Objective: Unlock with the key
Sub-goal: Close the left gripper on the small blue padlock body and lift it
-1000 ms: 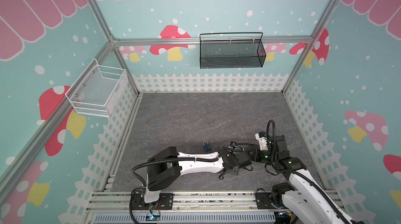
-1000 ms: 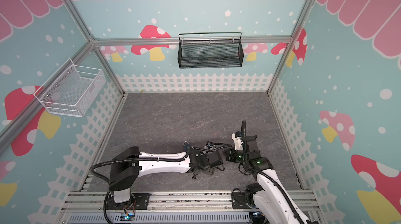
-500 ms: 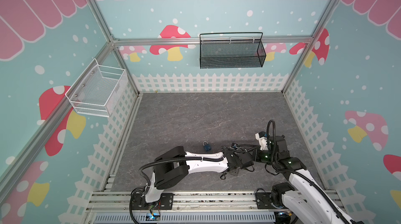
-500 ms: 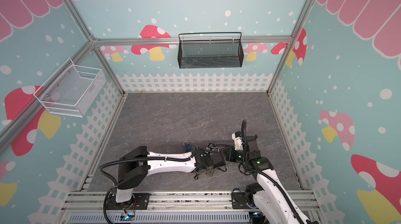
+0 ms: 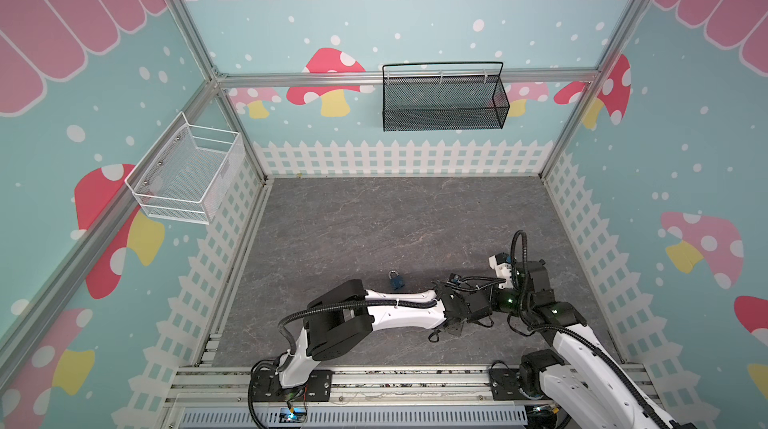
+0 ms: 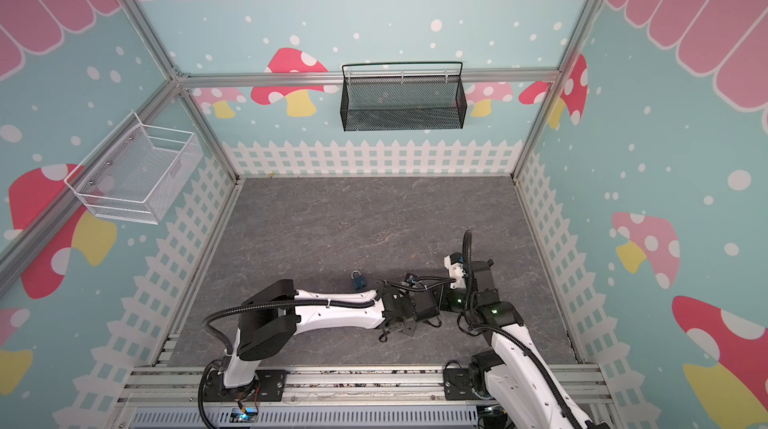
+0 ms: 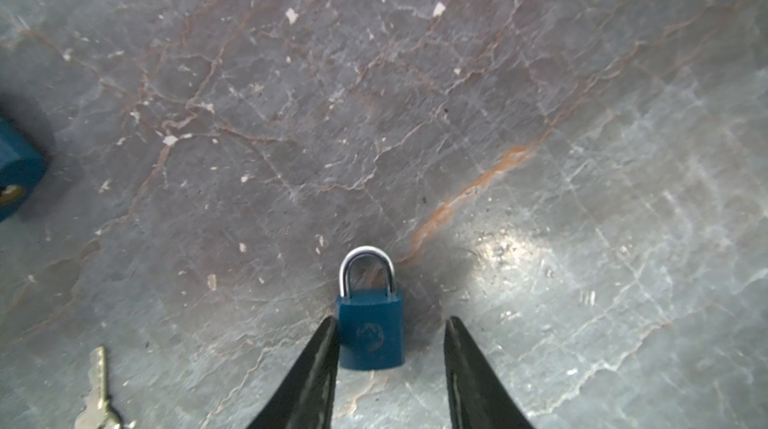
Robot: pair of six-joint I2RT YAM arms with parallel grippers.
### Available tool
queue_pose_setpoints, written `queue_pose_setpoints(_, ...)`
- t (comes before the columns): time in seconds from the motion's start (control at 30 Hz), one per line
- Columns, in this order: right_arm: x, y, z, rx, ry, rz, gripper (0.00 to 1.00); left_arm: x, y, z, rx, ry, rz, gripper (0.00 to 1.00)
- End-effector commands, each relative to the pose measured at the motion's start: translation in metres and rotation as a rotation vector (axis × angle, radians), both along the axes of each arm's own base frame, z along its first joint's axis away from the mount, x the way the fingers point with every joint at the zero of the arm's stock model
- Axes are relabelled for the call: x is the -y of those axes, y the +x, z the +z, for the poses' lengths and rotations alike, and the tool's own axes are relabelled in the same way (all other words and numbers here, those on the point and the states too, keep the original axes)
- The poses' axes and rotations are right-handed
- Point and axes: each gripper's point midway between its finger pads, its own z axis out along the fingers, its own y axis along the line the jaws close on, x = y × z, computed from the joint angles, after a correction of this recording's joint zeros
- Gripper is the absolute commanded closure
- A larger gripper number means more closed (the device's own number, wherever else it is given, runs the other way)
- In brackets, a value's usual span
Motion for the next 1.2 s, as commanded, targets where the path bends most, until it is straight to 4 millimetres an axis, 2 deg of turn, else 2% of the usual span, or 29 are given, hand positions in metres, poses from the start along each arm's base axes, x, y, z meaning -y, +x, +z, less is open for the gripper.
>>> queue_pose_setpoints(0.0,0.0,-0.002,-0.002,0.006,0.003,0.012,1.0,-0.011,0.005,-0.007,0.006,0.038,0.054,0.59)
queue_pose_setpoints(0.3,0.0,-0.001,-0.001,0.012,0.006,0.013,1.0,-0.018,0.004,-0.018,-0.006,0.062,0.084,0.65)
queue_pose_setpoints(0.7,-0.001,-0.002,-0.002,0.011,0.012,0.016,1.0,-0.022,0.006,-0.031,-0.028,0.08,0.115,0.66)
queue_pose_setpoints(0.83,-0.001,-0.004,-0.001,0.013,0.015,0.019,1.0,-0.029,0.01,-0.034,-0.027,0.089,0.143,0.71)
queue_pose_setpoints(1.03,-0.003,-0.003,0.002,0.015,0.021,0.03,1.0,-0.028,0.016,-0.022,-0.014,0.029,0.18,0.8)
queue_pose_setpoints(1.17,-0.004,-0.001,0.008,0.024,0.022,0.038,1.0,-0.027,0.023,-0.001,0.004,-0.059,0.225,0.84)
